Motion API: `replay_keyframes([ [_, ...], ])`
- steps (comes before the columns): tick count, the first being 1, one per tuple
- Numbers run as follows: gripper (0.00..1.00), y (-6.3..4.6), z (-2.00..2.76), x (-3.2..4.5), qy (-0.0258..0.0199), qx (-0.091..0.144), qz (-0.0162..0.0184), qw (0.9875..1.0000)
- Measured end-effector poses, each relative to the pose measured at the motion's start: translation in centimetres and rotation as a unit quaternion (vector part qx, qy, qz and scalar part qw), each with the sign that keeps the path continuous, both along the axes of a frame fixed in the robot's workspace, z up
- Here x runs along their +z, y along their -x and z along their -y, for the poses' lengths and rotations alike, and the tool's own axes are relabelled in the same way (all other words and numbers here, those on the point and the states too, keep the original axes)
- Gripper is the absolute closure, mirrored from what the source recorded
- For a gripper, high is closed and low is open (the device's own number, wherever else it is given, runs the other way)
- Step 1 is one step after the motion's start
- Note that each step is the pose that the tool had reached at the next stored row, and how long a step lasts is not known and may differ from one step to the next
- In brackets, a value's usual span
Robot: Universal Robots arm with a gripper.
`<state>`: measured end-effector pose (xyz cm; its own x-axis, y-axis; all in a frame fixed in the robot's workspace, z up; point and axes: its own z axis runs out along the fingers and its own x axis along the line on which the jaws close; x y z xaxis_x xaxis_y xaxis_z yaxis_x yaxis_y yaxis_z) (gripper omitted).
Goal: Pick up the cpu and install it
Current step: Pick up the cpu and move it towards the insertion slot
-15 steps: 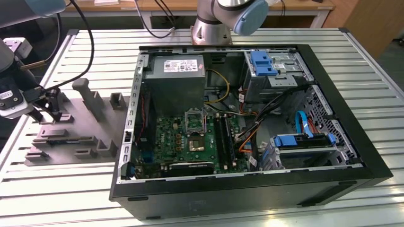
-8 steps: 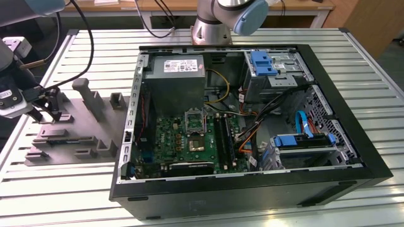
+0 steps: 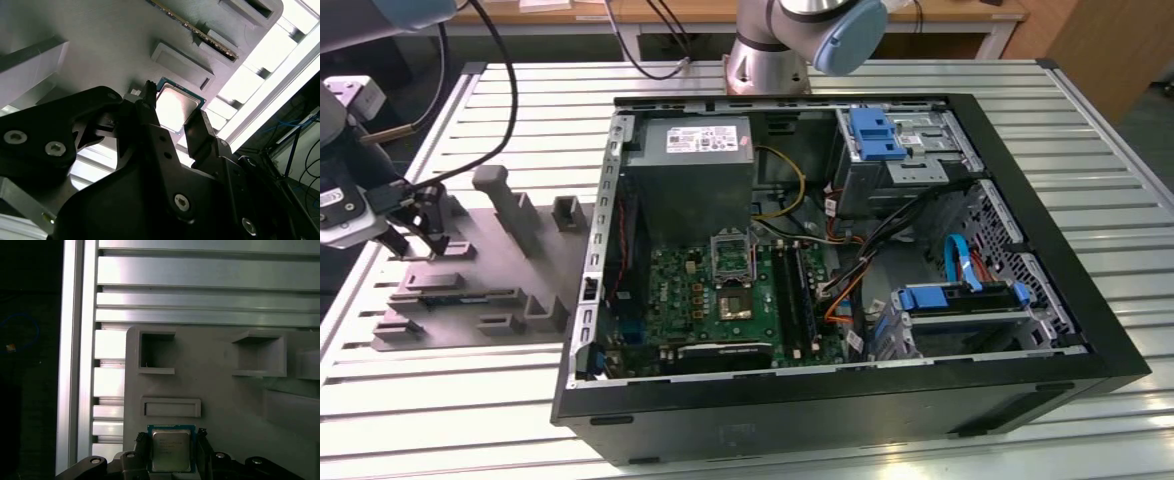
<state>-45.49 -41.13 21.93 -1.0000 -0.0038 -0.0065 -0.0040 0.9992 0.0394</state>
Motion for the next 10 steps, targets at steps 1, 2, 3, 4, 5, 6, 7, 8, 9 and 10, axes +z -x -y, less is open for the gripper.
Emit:
replay_keyframes([
  [1,0.53,0.00,0.00,0.03,0.0000,0.000,0.0000,1.0000],
  [2,0.53,0.00,0.00,0.05,0.0000,0.000,0.0000,1.0000],
  [3,0.53,0.00,0.00,0.08,0.0000,0.000,0.0000,1.0000],
  [4,0.53,0.00,0.00,0.10,0.0000,0.000,0.0000,1.0000],
  [5,0.53,0.00,0.00,0.12,0.0000,0.000,0.0000,1.0000],
  [6,0.53,0.00,0.00,0.14,0.0000,0.000,0.0000,1.0000],
  [7,0.53,0.00,0.00,0.20,0.0000,0.000,0.0000,1.0000],
  [8,0.53,0.00,0.00,0.22,0.0000,0.000,0.0000,1.0000],
  [9,0.53,0.00,0.00,0.24,0.0000,0.000,0.0000,1.0000],
  [10,0.53,0.00,0.00,0.26,0.0000,0.000,0.0000,1.0000],
])
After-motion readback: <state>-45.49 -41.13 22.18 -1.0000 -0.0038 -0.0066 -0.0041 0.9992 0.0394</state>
